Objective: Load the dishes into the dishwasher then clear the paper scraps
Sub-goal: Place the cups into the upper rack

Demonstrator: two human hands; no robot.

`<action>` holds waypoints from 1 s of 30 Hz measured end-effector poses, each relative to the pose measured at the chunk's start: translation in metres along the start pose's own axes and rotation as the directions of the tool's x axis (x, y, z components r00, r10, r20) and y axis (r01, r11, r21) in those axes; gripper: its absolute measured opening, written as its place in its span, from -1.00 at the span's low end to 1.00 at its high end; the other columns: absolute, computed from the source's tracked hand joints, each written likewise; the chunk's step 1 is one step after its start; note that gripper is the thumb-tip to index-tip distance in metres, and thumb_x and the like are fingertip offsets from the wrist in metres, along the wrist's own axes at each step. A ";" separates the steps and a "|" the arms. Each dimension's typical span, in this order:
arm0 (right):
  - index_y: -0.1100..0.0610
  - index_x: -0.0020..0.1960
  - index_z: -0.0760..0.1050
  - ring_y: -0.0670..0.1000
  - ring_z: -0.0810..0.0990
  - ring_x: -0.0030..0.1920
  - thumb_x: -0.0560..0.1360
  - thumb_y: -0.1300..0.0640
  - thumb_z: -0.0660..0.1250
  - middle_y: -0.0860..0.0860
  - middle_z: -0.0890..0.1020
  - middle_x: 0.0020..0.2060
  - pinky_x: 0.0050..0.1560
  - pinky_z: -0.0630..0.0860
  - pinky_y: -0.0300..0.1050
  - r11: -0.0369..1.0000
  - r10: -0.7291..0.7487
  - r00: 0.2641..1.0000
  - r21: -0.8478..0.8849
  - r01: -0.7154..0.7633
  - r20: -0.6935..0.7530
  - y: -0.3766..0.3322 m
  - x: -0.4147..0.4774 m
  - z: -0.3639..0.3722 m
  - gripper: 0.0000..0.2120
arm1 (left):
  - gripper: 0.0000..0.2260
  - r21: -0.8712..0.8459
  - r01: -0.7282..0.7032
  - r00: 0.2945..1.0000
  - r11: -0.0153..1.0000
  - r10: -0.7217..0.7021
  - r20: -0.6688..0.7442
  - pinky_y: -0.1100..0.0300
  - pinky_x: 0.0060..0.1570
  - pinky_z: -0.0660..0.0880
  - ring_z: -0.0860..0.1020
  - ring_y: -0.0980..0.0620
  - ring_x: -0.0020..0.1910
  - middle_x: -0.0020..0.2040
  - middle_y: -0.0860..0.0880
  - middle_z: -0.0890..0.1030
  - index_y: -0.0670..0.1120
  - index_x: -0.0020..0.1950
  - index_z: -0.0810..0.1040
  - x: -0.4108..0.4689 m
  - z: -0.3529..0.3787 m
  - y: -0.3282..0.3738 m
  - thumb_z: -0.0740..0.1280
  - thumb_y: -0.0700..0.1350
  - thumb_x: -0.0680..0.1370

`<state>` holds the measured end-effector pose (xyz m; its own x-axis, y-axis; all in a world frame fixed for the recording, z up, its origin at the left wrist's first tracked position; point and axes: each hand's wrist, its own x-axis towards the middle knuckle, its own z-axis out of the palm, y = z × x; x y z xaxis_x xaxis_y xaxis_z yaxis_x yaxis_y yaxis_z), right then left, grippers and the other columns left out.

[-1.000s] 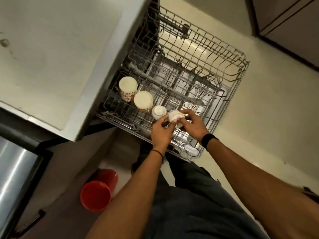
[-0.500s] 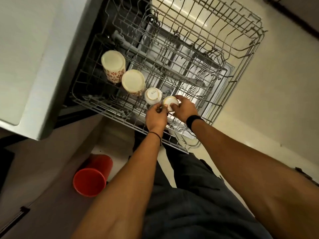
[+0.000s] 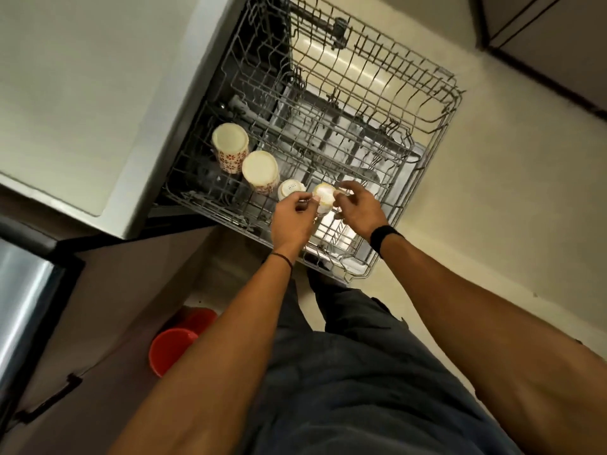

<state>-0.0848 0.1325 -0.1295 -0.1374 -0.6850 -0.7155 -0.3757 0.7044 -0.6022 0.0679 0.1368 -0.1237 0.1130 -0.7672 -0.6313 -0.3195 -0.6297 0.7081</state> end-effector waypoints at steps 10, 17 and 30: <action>0.03 0.41 0.44 0.01 0.72 -0.12 0.69 -0.06 0.18 0.00 0.71 0.02 0.08 0.64 0.07 0.958 -0.165 0.986 0.233 0.166 -0.022 -0.041 -0.075 -0.009 -0.66 | -0.78 -0.103 -0.148 0.988 0.984 0.152 0.034 -0.10 0.09 0.65 0.72 0.07 -0.07 0.06 -0.03 0.71 0.03 0.27 0.59 -0.062 -0.044 0.042 0.34 0.03 0.65; 0.02 0.38 0.47 0.02 0.73 -0.10 0.69 -0.04 0.19 0.02 0.71 0.02 0.02 0.63 0.04 0.900 -0.295 0.953 0.313 0.302 -0.071 -0.087 -0.115 0.017 -0.69 | -0.82 -0.191 -0.245 0.969 0.951 0.246 -0.019 0.17 -0.03 0.65 0.72 0.01 -0.05 0.07 -0.13 0.72 0.03 0.28 0.55 -0.075 -0.106 0.046 0.28 -0.10 0.69; 0.04 0.39 0.45 0.08 0.71 0.00 0.71 0.02 0.17 0.07 0.68 0.11 0.02 0.67 -0.06 0.788 -0.568 0.819 0.339 0.514 0.081 -0.213 -0.202 0.171 -0.70 | -0.71 -0.424 -0.424 0.895 0.800 0.297 -0.333 0.11 -0.03 0.65 0.73 -0.05 -0.05 0.09 -0.07 0.71 -0.10 0.35 0.57 -0.132 -0.302 0.017 0.26 -0.01 0.70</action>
<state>0.1799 0.1527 0.0824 0.1753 -0.9461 -0.2723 -0.0559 0.2665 -0.9622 0.3316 0.1903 0.0670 0.3195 -0.9143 -0.2488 0.0958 -0.2301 0.9684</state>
